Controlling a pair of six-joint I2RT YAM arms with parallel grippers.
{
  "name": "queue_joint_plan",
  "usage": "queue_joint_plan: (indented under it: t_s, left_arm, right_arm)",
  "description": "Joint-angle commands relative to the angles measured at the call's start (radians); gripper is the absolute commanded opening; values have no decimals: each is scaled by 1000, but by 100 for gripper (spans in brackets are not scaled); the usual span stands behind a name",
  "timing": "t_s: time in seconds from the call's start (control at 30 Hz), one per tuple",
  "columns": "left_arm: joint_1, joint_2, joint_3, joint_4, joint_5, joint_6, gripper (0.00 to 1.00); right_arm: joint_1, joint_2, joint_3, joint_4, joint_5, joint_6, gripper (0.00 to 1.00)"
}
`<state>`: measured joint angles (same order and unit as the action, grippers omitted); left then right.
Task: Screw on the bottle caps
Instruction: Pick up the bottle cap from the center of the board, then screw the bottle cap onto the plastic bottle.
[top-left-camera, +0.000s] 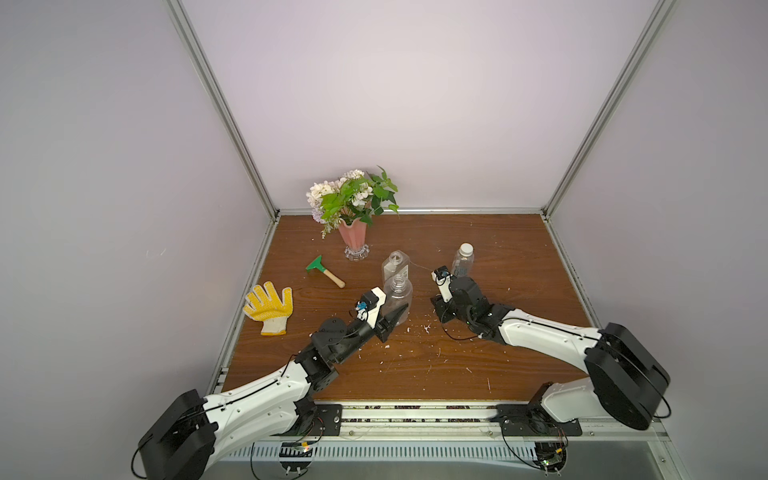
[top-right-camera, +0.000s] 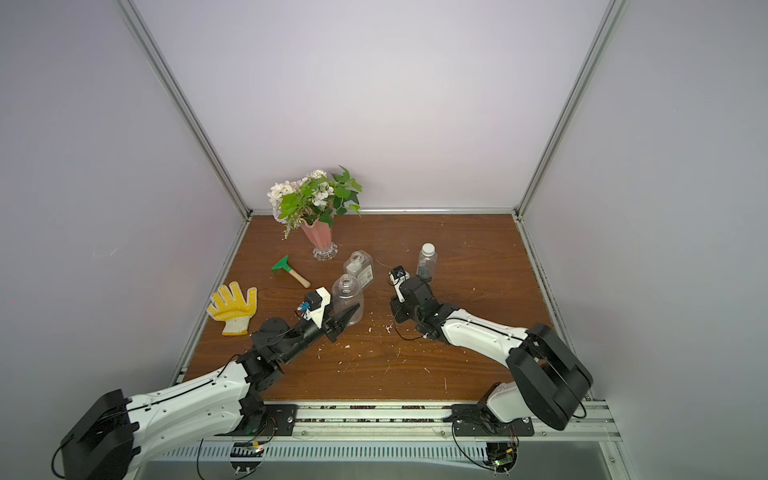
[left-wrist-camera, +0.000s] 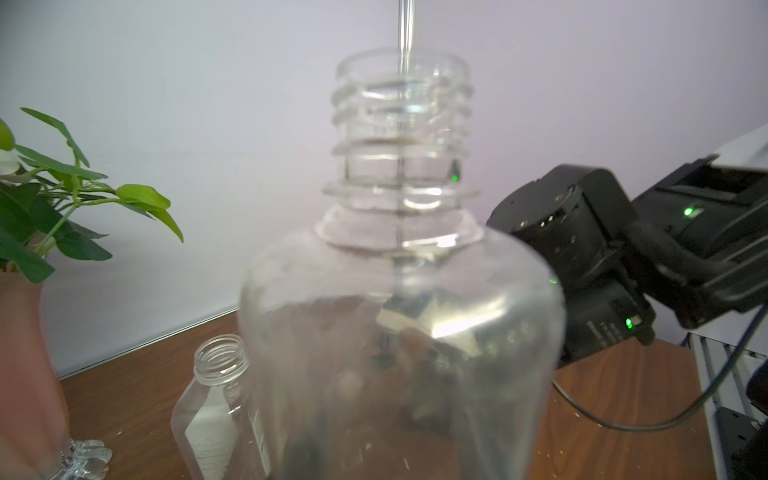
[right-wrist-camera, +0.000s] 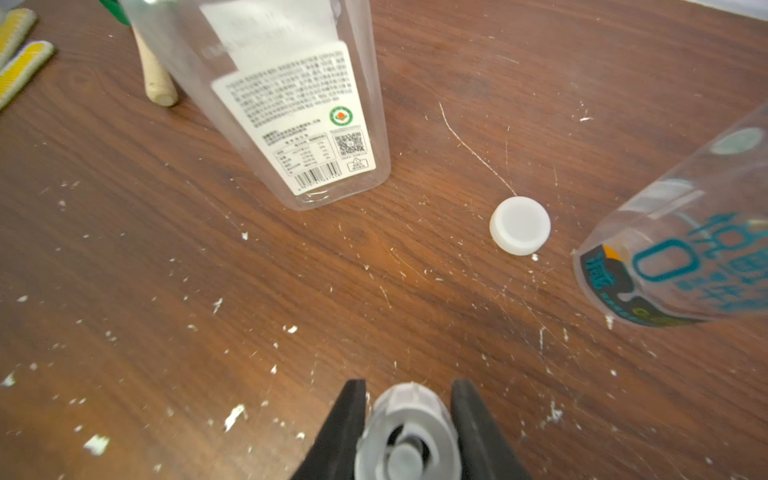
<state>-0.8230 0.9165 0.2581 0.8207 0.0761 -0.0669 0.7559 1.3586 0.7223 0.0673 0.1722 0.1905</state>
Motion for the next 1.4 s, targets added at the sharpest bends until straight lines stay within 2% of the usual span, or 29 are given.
queue_joint_plan:
  t_s: [0.0,0.1,0.2,0.37,0.5,0.73,1.37]
  left_arm:
    - [5,53,-10,104,93,1,43]
    - [-6,133,-6,198,137,-32,41]
    - [-74,221,35,222,116,-2,41]
    - [-113,334,71,289,133,-14,38]
    - [-117,376,76,330,138,-26,37]
    - [-120,379,87,336,134,-1,37]
    - [-121,376,113,335,131,62,39]
  right_arm:
    - [-3,-159,81,-177,-37,-48,23]
    - [-2,-263,154,-275,-76,-74,22]
    - [-1,-321,285,-396,-122,-101,22]
    - [14,-308,518,-561,-203,-135,22]
    - [27,-280,622,-618,-277,-159,22]
    - [56,-214,708,-689,-343,-183,22]
    - [129,-108,827,-862,-286,-231,22]
